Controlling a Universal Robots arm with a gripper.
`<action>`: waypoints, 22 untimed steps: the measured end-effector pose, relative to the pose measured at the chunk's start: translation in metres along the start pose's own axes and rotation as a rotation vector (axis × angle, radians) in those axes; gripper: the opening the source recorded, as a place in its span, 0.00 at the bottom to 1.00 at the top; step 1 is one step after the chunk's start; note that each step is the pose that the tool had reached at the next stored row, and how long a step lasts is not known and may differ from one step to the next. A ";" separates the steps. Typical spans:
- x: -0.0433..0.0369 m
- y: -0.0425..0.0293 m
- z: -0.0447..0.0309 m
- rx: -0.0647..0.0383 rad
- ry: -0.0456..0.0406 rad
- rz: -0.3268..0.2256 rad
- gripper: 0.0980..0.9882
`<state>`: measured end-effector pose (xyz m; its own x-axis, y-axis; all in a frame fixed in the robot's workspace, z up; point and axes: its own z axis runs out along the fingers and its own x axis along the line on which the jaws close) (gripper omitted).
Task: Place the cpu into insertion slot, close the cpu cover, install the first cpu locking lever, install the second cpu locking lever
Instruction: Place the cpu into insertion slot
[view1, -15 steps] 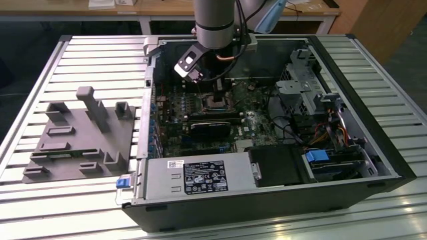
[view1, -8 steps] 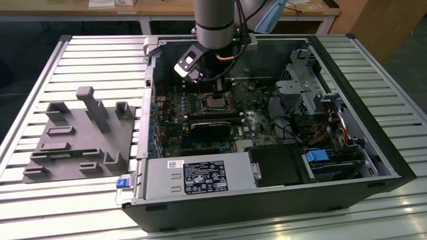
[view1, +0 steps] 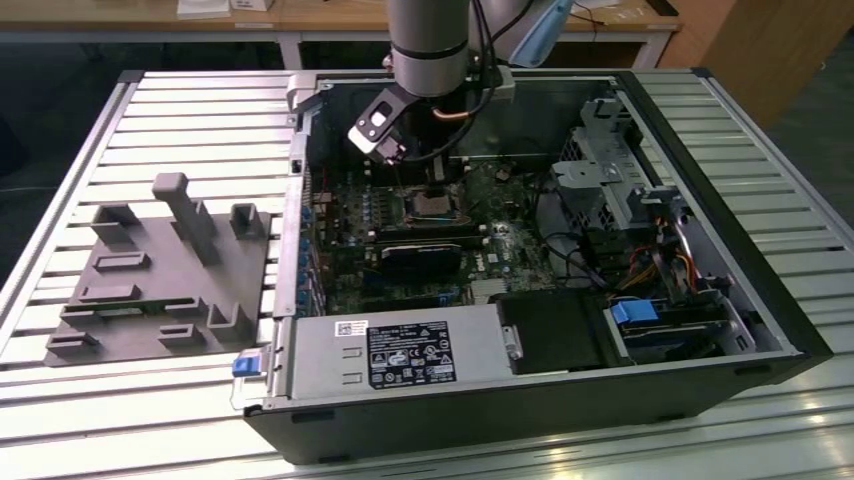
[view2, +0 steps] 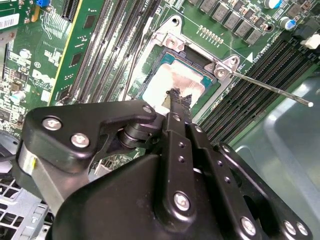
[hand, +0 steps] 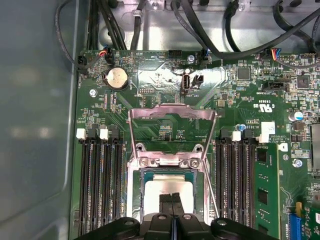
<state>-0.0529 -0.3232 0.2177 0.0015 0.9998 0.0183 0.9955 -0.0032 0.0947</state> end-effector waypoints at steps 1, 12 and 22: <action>0.0001 0.0001 -0.0011 0.000 0.0003 0.000 0.01; 0.0005 0.0025 -0.0258 0.000 0.0004 0.000 0.01; 0.0009 0.0045 -0.0458 0.000 0.0003 0.000 0.01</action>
<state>-0.0528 -0.3231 0.2637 0.0014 0.9998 0.0185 0.9955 -0.0031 0.0948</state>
